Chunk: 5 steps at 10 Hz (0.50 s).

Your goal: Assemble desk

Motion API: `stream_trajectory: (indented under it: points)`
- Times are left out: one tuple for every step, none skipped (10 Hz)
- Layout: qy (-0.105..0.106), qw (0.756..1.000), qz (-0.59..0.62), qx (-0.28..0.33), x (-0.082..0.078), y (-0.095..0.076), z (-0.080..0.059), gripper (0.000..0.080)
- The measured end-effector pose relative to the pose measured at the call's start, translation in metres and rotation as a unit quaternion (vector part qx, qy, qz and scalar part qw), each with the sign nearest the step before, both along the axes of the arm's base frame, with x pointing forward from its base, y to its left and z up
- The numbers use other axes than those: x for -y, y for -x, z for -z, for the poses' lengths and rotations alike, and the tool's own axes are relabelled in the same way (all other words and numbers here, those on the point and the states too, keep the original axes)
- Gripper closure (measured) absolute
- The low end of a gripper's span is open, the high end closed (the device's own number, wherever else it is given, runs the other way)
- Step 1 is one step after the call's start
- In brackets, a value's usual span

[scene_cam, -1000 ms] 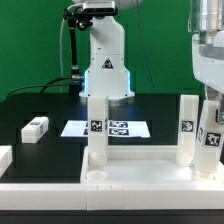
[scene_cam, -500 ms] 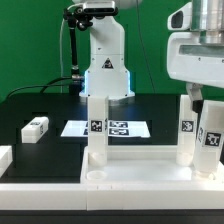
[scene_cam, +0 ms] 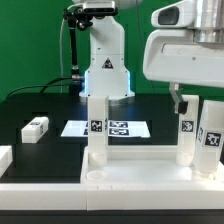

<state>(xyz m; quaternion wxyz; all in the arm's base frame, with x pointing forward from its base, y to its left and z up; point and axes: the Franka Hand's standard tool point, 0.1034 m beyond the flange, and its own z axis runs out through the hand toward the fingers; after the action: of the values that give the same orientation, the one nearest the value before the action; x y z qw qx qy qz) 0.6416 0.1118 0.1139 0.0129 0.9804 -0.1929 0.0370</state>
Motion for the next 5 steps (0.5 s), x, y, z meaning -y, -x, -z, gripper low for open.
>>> stream_trajectory:
  points:
    - [0.002, 0.999, -0.041, 0.008, 0.0033, 0.0018, -0.0008, 0.0151]
    - [0.002, 0.999, -0.053, 0.010, 0.0056, 0.0029, -0.0031, 0.0151]
    - [0.002, 0.999, -0.039, 0.010, 0.0052, 0.0028, -0.0019, 0.0173]
    - [0.001, 0.999, -0.031, 0.011, 0.0053, 0.0028, -0.0018, 0.0173]
    - [0.000, 1.000, -0.021, 0.011, 0.0053, 0.0028, -0.0018, 0.0334]
